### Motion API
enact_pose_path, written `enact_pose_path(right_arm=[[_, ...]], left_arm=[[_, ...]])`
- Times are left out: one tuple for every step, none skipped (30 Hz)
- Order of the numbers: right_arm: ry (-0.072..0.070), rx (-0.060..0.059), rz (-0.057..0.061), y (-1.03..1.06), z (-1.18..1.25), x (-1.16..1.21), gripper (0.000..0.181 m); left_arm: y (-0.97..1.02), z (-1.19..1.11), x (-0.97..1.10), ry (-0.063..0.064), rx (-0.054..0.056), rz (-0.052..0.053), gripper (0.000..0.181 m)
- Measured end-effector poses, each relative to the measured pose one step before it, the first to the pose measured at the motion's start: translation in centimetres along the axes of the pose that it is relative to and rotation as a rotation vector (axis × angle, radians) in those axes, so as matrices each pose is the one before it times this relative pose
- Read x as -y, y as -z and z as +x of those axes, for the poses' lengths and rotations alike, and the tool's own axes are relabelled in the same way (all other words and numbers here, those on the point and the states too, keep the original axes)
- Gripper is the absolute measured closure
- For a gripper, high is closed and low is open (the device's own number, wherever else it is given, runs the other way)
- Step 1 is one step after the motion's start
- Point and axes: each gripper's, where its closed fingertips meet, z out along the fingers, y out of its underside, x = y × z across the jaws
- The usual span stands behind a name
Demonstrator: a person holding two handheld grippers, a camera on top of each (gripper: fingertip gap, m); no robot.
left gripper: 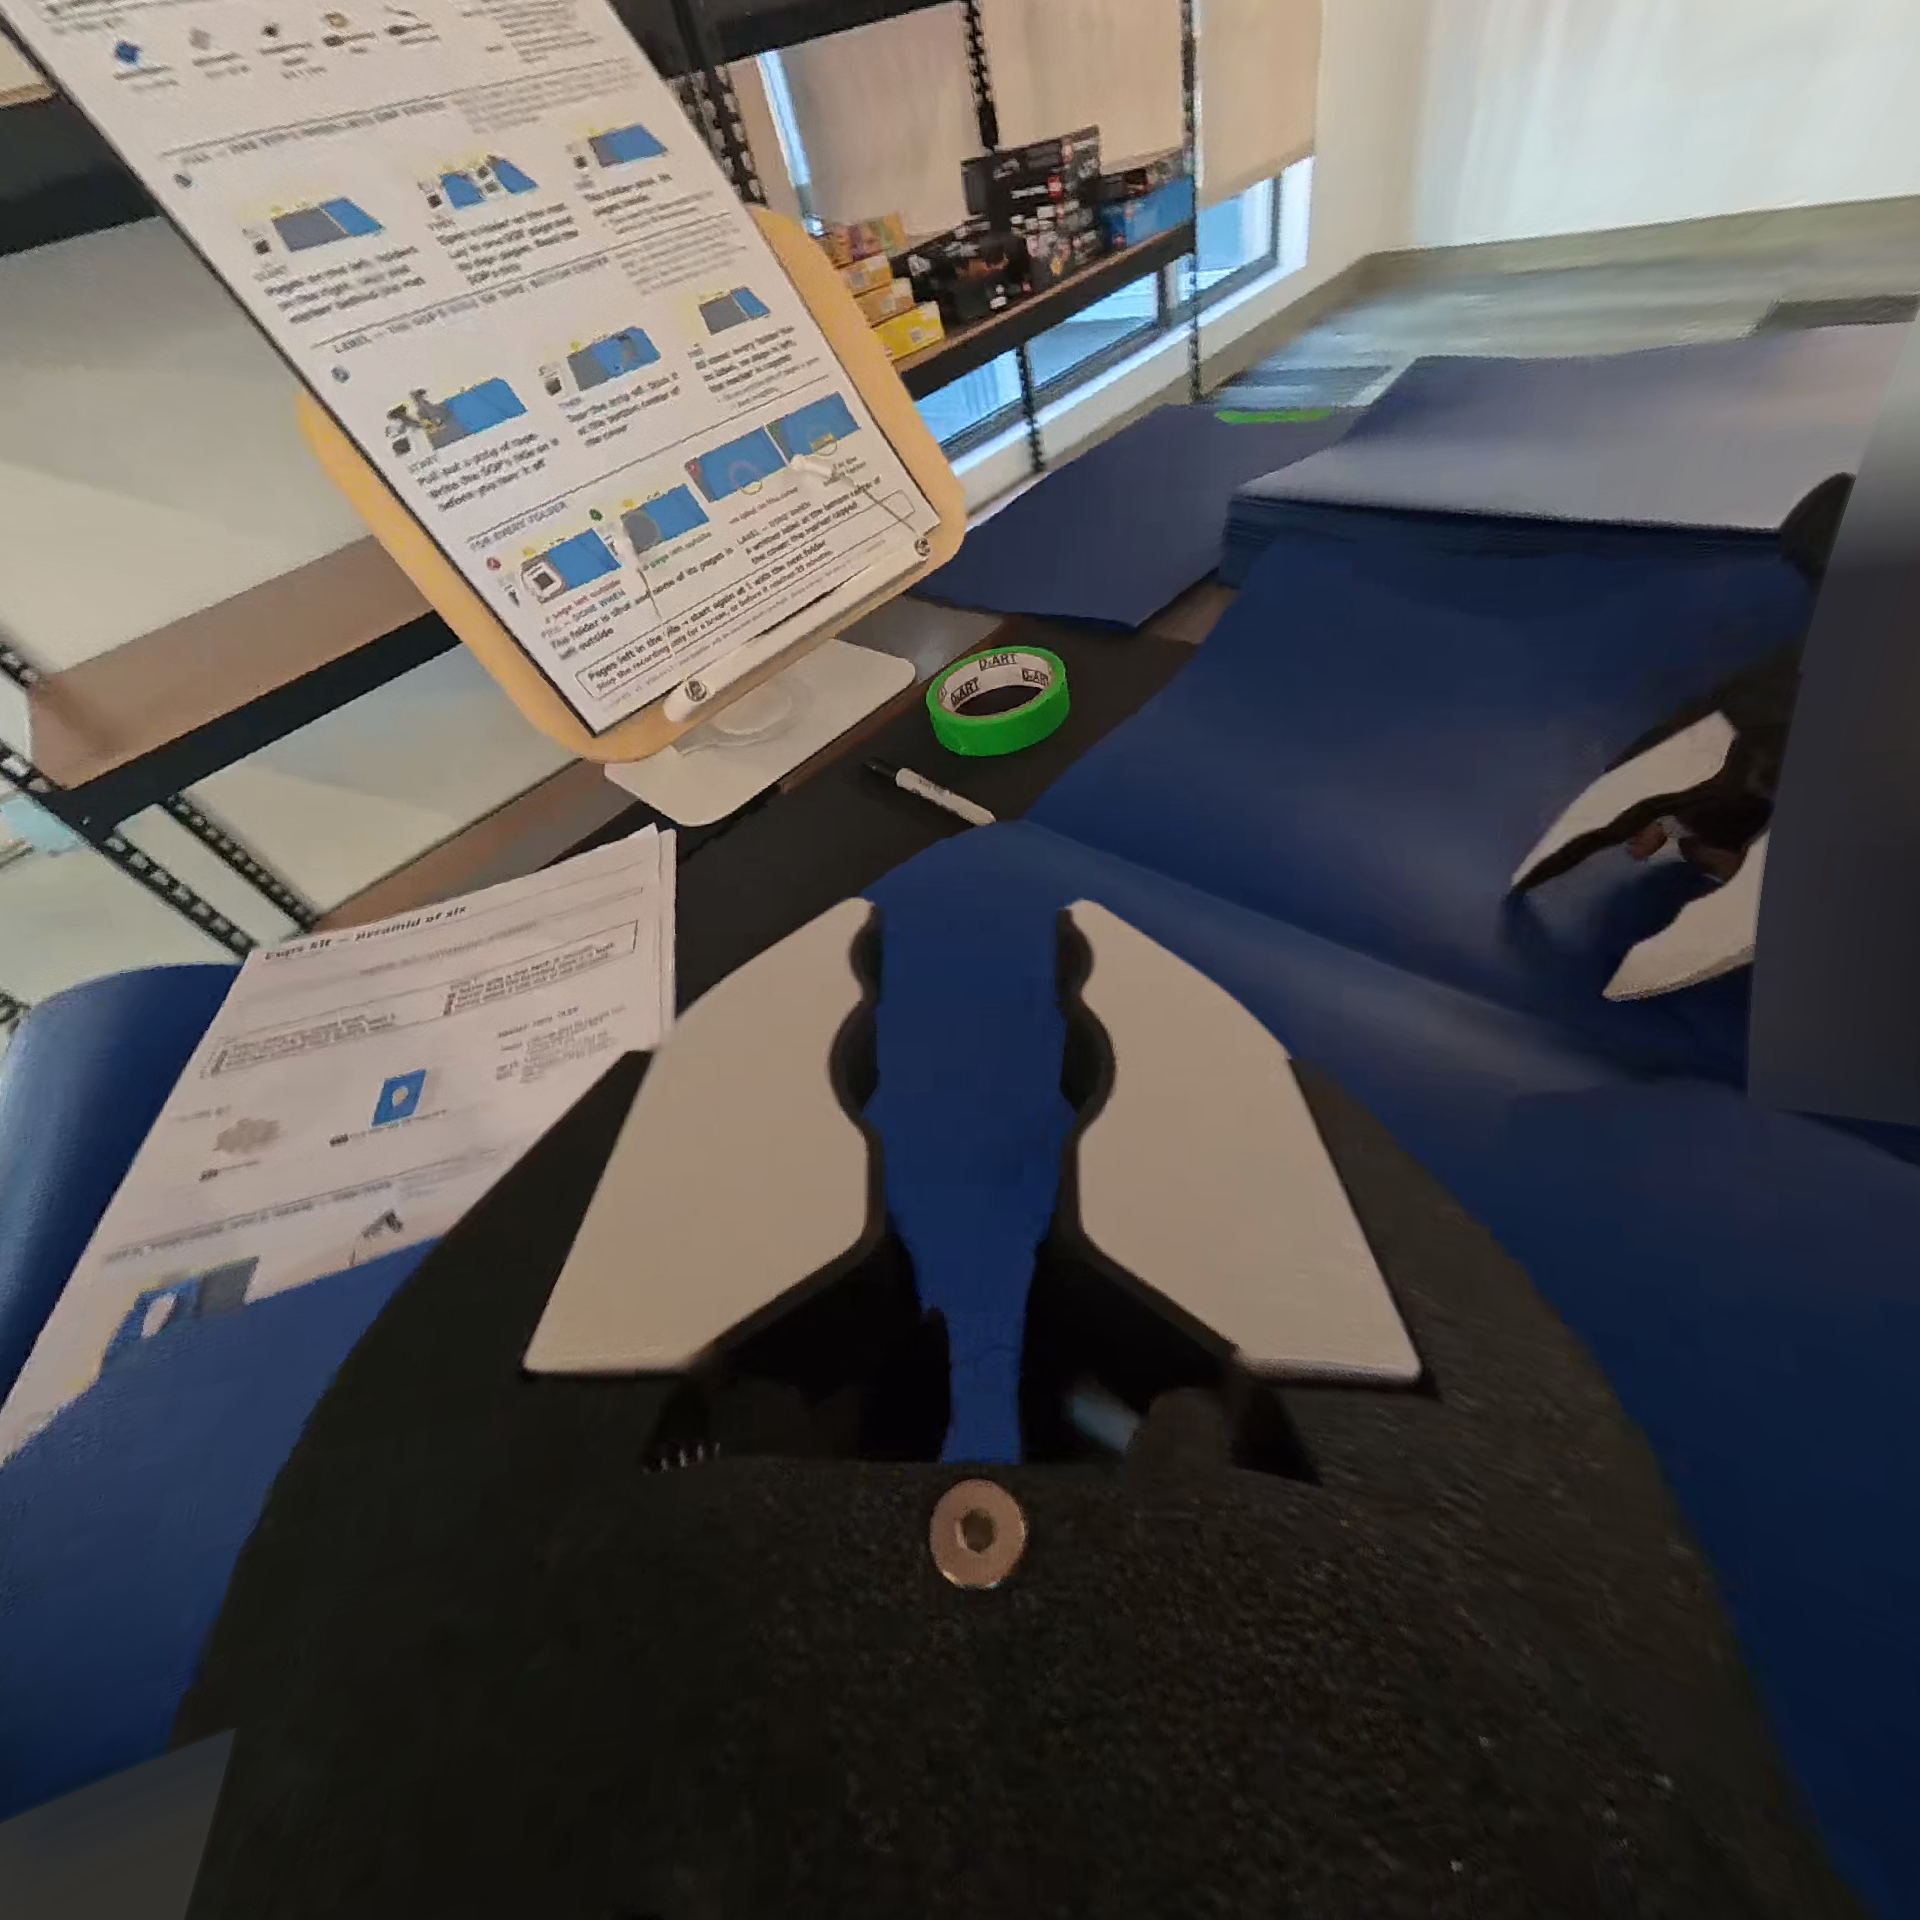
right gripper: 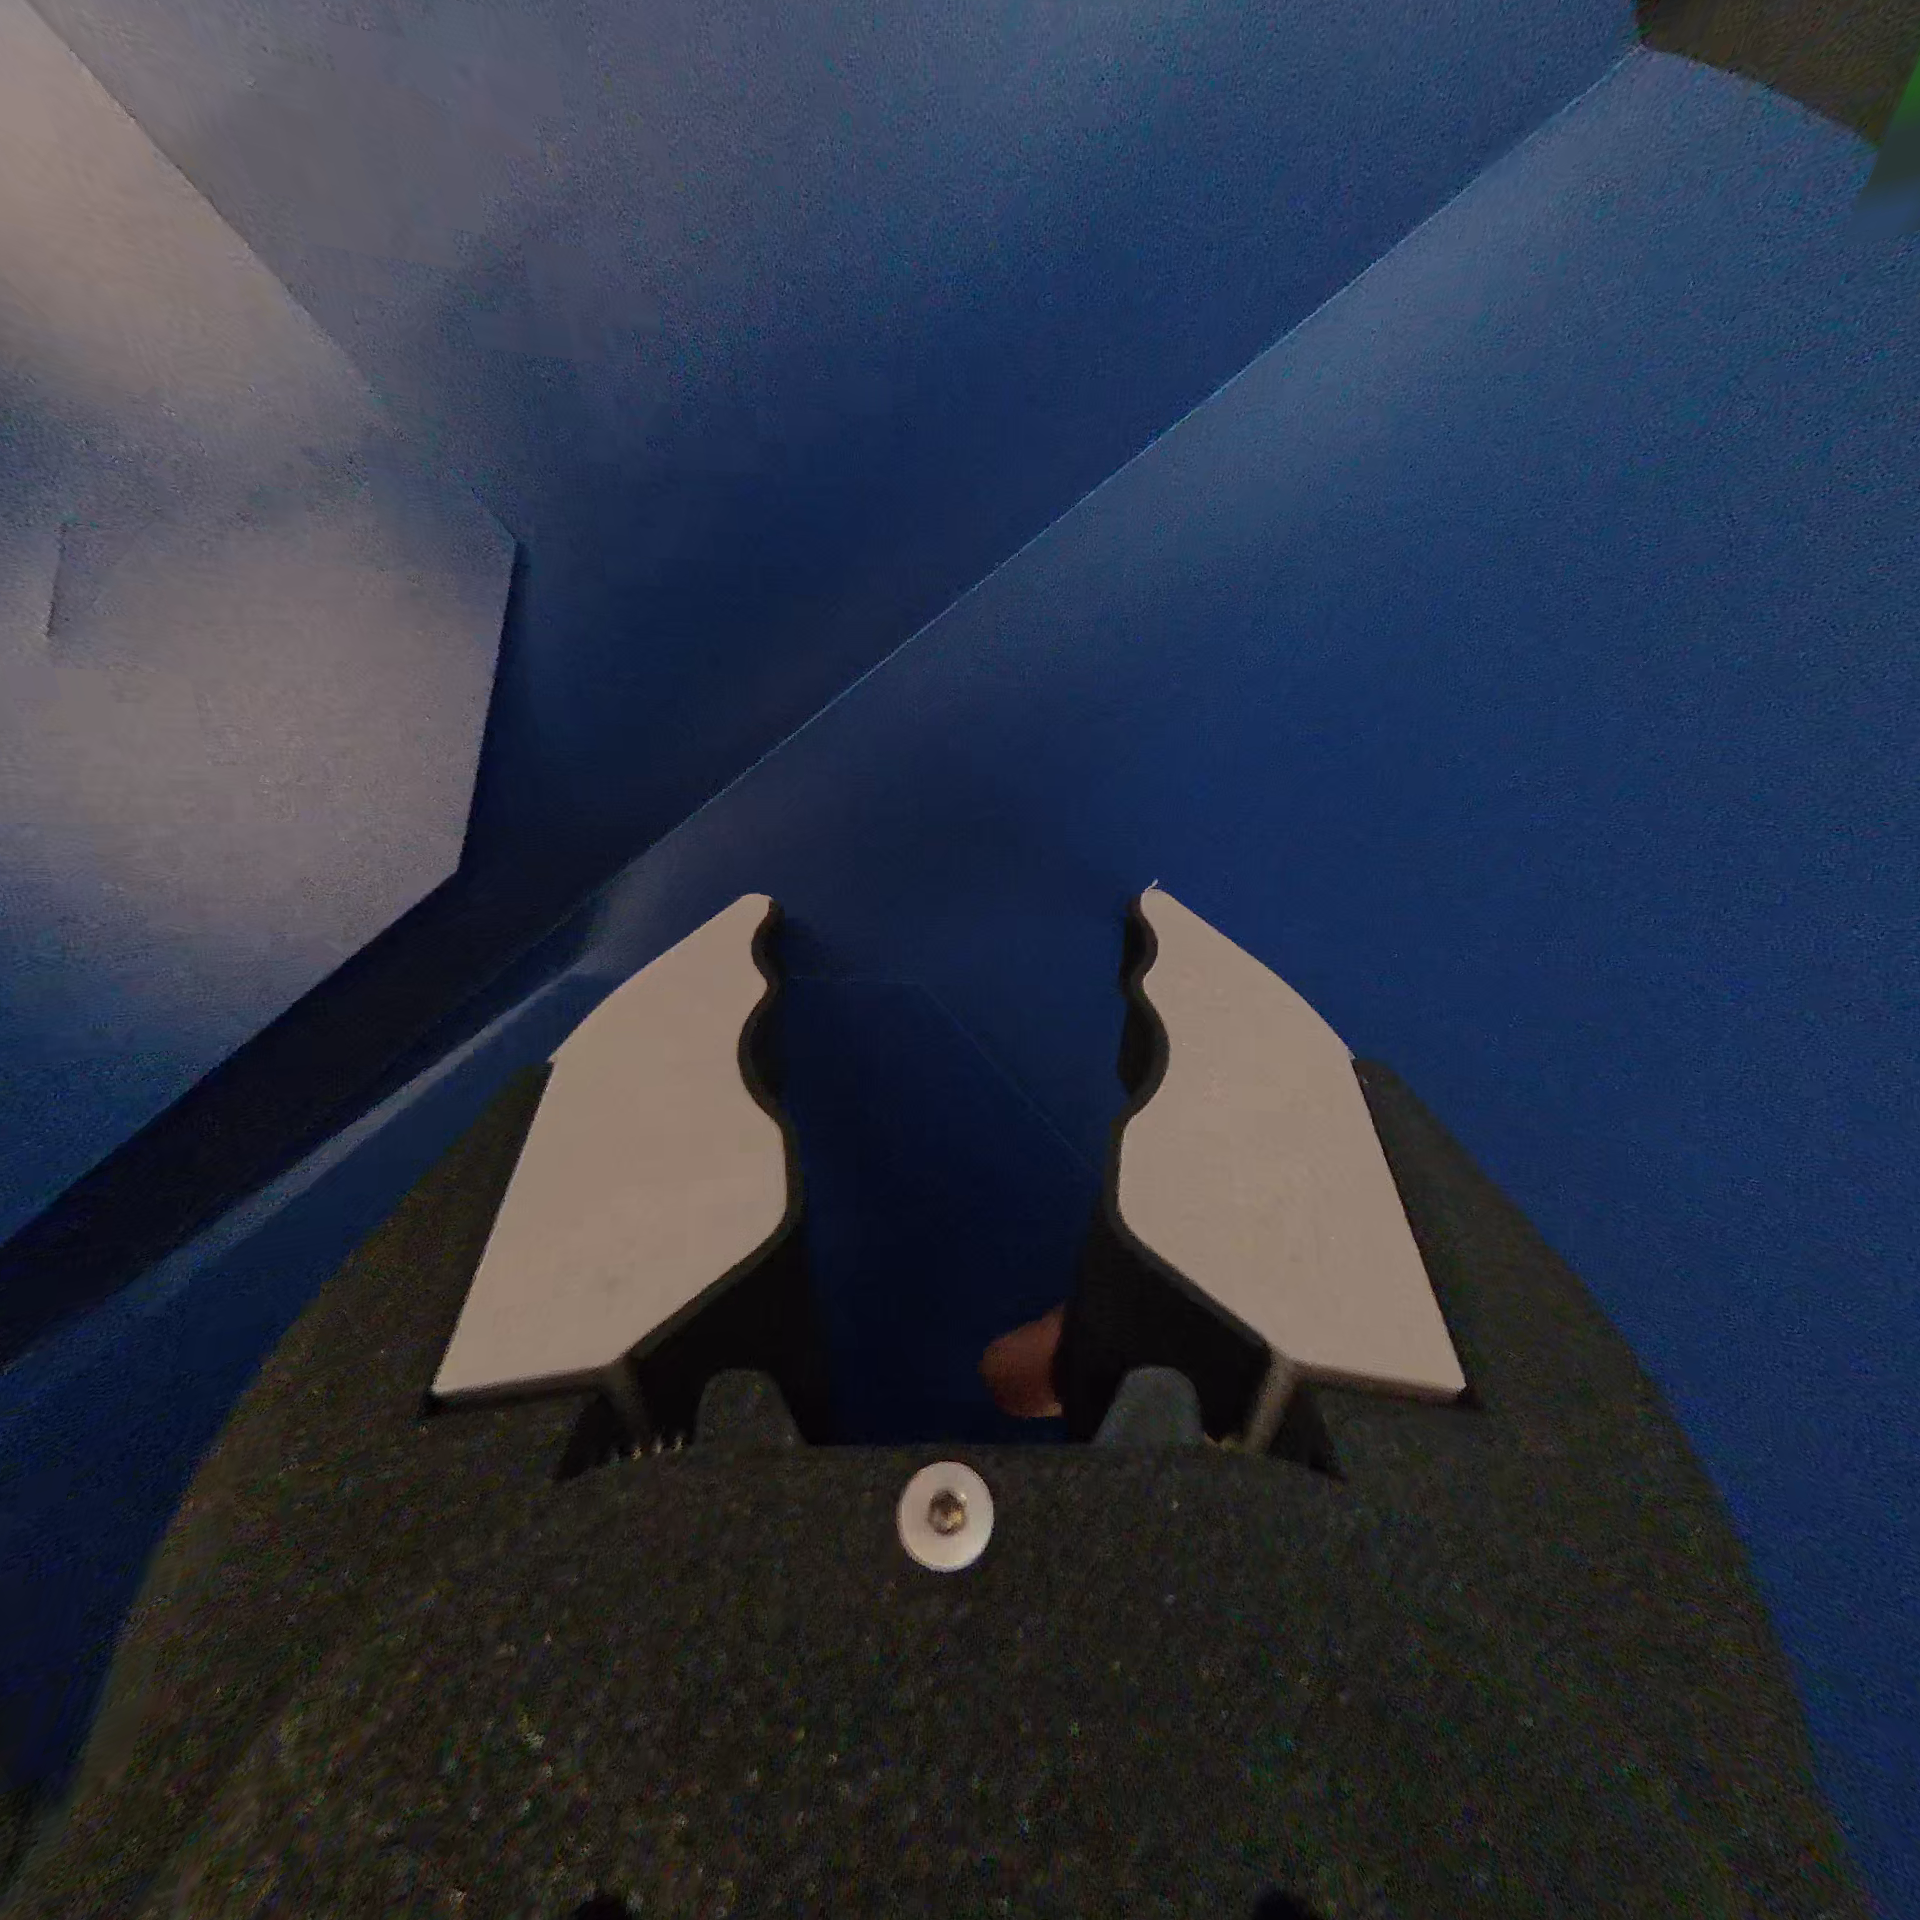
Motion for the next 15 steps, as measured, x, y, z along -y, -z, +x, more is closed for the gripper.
enact_pose_path(right_arm=[[0.0018, 0.0189, -0.0098, 0.066, -0.149, 0.004, 0.118], [-0.0050, 0.0342, -0.0056, 0.290, -0.282, 0.158, 0.110], [-0.0325, 0.0148, 0.0223, 0.658, -0.078, 0.715, 0.100], [-0.0343, 0.0152, 0.0484, 1.035, -0.198, 1.247, 0.093], [-0.0219, 0.0087, 0.0461, 1.180, -0.223, 1.469, 0.088], [0.0011, -0.0129, 0.0210, 1.075, 0.042, 1.372, 0.083], [0.0309, -0.0258, -0.0007, 0.878, 0.230, 1.214, 0.080], [0.0464, -0.0341, -0.0053, 0.659, 0.398, 1.222, 0.078], [0.0465, -0.0361, 0.0044, 0.451, 0.511, 1.368, 0.075], [0.0380, -0.0346, 0.0124, 0.254, 0.560, 1.499, 0.069], [0.0301, -0.0240, 0.0128, 0.064, 0.509, 1.560, 0.065], [0.0191, -0.0181, 0.0129, -0.145, 0.547, 1.633, 0.059], [0.0077, -0.0061, 0.0095, -0.327, 0.449, 1.614, 0.075], [-0.0001, 0.0071, 0.0067, -0.483, 0.315, 1.566, 0.093], [0.0116, 0.0239, 0.0129, -0.464, 0.078, 1.593, 0.110]], left_arm=[[0.395, 0.435, -0.473, 0.0059, 0.0241, -0.0086, 0.132], [0.467, 0.107, -0.317, 0.0059, 0.0322, -0.0071, 0.117], [0.517, -0.086, -0.218, -0.0032, 0.0244, -0.0105, 0.107], [0.533, -0.363, -0.105, -0.0117, 0.0198, -0.0122, 0.101], [0.455, -0.733, -0.030, -0.0087, 0.0242, -0.0134, 0.090], [0.290, -0.916, -0.041, 0.0010, 0.0201, -0.0198, 0.081], [0.079, -0.896, -0.183, 0.0125, 0.0088, -0.0307, 0.077], [-0.073, -0.774, -0.206, 0.0177, 0.0018, -0.0326, 0.077], [-0.226, -0.650, -0.018, 0.0138, 0.0029, -0.0177, 0.073], [-0.380, -0.558, 0.213, 0.0028, 0.0045, -0.0027, 0.057], [-0.523, -0.763, 0.241, -0.0031, 0.0218, -0.0048, 0.034], [-0.488, -0.687, 0.142, -0.0111, 0.0110, -0.0192, 0.033], [-0.460, -0.616, 0.402, -0.0016, -0.0020, -0.0035, 0.033], [-0.434, -0.613, 0.706, 0.0061, -0.0069, 0.0225, 0.033], [-0.389, -0.587, 0.733, -0.0025, -0.0120, 0.0275, 0.033]])
